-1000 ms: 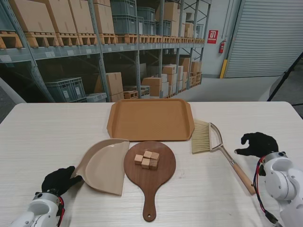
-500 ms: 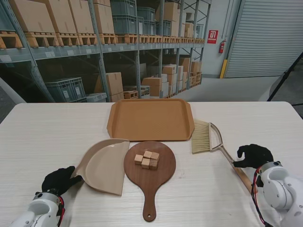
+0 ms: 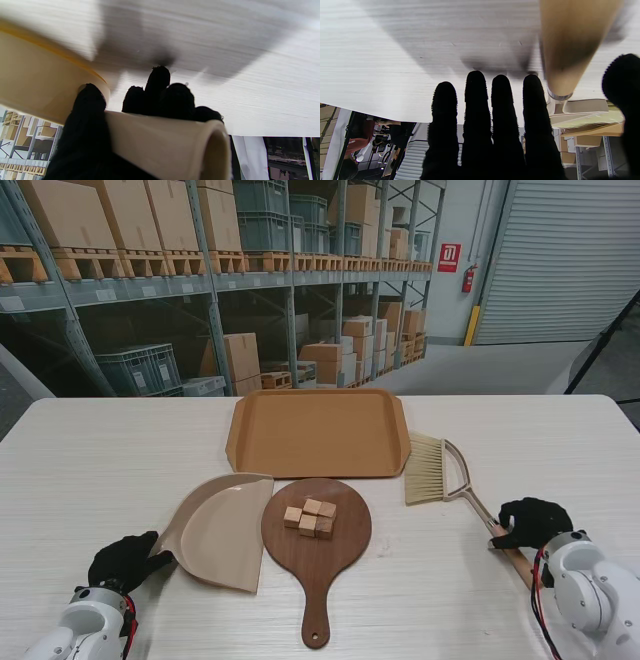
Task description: Sweep wood blocks off a wooden cutting board into a dustpan and pour them into a container
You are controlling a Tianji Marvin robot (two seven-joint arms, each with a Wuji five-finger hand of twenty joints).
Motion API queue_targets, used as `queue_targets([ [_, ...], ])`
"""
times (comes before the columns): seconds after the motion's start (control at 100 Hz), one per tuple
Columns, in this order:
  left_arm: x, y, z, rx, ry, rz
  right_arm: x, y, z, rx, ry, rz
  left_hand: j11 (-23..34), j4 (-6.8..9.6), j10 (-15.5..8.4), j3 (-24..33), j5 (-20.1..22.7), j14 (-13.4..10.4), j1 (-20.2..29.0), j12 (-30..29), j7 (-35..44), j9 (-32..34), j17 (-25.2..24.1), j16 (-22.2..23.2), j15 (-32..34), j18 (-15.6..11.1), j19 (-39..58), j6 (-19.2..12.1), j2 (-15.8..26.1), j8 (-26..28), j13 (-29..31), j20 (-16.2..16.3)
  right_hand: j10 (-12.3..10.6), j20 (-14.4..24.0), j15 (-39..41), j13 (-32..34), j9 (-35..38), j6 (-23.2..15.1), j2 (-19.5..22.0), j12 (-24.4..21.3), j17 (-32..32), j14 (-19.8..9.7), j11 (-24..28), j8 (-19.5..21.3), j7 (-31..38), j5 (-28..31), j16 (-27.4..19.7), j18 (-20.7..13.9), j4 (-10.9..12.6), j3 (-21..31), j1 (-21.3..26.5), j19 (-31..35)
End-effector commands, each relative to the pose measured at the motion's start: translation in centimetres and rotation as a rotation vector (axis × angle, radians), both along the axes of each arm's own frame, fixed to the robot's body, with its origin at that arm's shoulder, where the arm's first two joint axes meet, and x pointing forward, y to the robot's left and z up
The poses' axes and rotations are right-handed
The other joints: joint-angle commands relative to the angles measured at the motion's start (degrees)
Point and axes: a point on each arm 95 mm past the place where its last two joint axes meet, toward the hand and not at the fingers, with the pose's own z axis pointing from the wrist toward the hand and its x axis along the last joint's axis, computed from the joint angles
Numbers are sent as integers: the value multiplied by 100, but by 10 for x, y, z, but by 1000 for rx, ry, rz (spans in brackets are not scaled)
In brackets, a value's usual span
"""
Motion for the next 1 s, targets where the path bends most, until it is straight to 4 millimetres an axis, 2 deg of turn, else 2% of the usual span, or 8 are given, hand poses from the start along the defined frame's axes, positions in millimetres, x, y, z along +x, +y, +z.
queue_targets([
  [0.0,-3,-2,-4,-7,28,1,-4,-1,-7,-19,35,3,6773,44,-1784,526,492,-1247,824,33,395,393,-100,53,406,-270,166,254,950,54,508,21,-148,58,202,2,-97,-125,-362,110,28,-135,185,39,94,-73,88,-120,-54,375,57,285],
  [0.18,-3,-3,-5,-8,32,-1,-3,-3,-9,-63,44,13,6773,43,-1784,525,491,-1241,818,33,394,393,-100,52,400,-270,166,240,953,51,504,20,-259,90,375,176,82,-286,-802,139,163,-210,312,32,309,48,101,-193,-115,1039,281,426],
  [0.42,-4,-3,-5,-6,37,1,-3,-8,-12,-99,66,0,6773,42,-1784,525,495,-1238,812,33,387,393,-100,51,392,-270,167,239,952,42,498,19,-369,109,505,393,378,-477,-863,149,312,-291,369,2,431,303,130,-232,-83,1382,511,558],
  [0.47,-4,-3,-5,-6,38,3,-3,-9,-13,-103,64,-4,6773,42,-1784,526,500,-1237,813,33,388,393,-100,51,391,-270,167,241,951,41,499,19,-394,60,553,480,492,-562,-1005,151,369,-300,362,-356,634,339,131,-243,-430,1523,644,630],
  [0.53,-5,-2,-5,-4,38,5,-3,-11,-13,-107,61,-10,6773,41,-1784,525,500,-1237,811,33,387,393,-100,52,391,-270,167,241,950,40,499,19,-423,31,587,567,605,-683,-1172,159,428,-322,378,-672,931,324,138,-259,-678,1637,855,687],
  [0.62,-5,-2,-6,-4,39,7,-3,-14,-13,-119,54,-17,6771,41,-1783,524,498,-1237,808,32,387,392,-100,52,390,-270,167,233,950,39,499,19,-485,5,659,722,789,-884,-1339,168,543,-353,408,-1058,1414,311,161,-300,-894,1743,1151,785],
  [0.75,-5,-2,-6,-5,43,7,-4,-20,-12,-137,43,-32,6769,41,-1782,524,495,-1231,808,32,387,391,-100,51,385,-270,167,231,951,37,493,18,-553,-31,720,925,1100,-1114,-1400,264,678,-381,350,-1451,1972,363,183,-326,-1029,1772,1421,896],
  [0.99,-5,-1,-7,-6,44,10,-6,-29,-6,-163,5,-66,6761,40,-1779,525,498,-1227,805,29,384,390,-100,51,381,-270,167,232,952,33,494,18,-549,-74,667,914,1067,-1102,-1405,269,657,-378,286,-1489,1961,324,165,-306,-1026,1802,1353,861],
])
